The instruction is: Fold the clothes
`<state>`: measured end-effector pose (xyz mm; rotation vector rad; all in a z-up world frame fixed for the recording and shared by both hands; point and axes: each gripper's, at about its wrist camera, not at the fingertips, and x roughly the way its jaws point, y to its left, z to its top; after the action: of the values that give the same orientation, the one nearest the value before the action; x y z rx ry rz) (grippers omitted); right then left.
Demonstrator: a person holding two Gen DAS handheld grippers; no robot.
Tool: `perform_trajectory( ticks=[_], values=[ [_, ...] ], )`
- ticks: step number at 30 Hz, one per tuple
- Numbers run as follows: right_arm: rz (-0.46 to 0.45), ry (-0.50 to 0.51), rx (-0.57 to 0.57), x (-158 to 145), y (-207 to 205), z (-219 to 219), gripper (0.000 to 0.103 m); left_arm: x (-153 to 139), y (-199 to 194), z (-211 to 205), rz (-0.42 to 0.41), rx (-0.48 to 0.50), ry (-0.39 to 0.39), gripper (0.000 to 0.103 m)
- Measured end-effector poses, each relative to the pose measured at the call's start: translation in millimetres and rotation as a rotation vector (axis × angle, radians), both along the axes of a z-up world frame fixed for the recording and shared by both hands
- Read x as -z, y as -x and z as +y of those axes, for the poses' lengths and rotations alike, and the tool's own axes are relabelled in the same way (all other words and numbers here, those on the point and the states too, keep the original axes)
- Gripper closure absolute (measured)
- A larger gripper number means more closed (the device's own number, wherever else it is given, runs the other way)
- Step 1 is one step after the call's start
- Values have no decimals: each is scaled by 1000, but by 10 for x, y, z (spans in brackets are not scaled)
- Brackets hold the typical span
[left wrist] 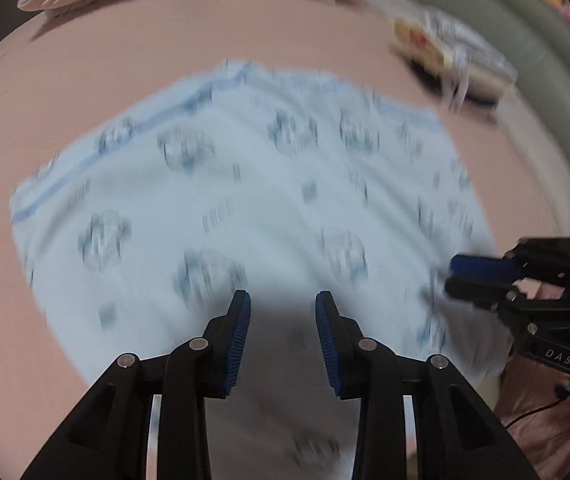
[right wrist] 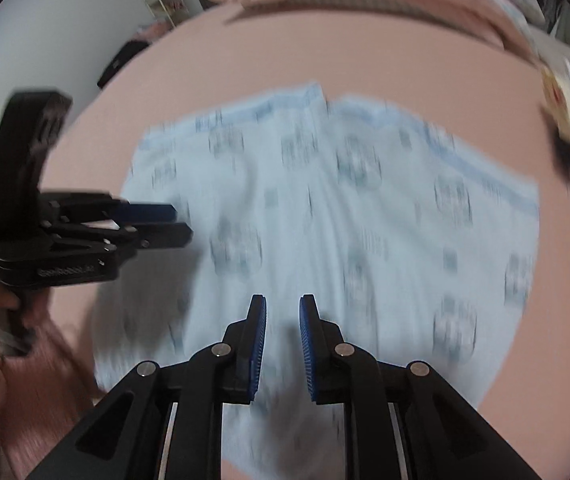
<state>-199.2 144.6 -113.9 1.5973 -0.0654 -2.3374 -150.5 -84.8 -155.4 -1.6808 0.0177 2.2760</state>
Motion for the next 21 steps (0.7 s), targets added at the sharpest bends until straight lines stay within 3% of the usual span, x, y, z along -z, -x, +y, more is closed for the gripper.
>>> perform_trajectory(
  ticks=[5,8,10,12,14,17,19,21],
  values=[
    [26,-39,-2,40,-336,39,87,-64,-471,-83,-4,-43,66,72],
    [0,-48,6,164,-440,124,83,124,-668,-110,-62,-83,151,71],
    [-23,-77,3,279,-496,165,81,122,-778,-184,-48,-128,132,71],
    [-6,-58,-1,207,-573,214,81,49,-817,-213,-58,-149,125,71],
    [-14,-20,-5,58,-563,295,81,-94,-805,-200,-25,-145,104,72],
    [69,-29,4,-340,-389,546,79,-339,-631,-98,74,-116,56,72],
    [121,-89,22,-514,-136,734,68,-470,-412,-7,145,-111,26,72],
    [153,-160,68,-554,209,968,65,-536,-128,77,205,-122,-6,72]
  ],
)
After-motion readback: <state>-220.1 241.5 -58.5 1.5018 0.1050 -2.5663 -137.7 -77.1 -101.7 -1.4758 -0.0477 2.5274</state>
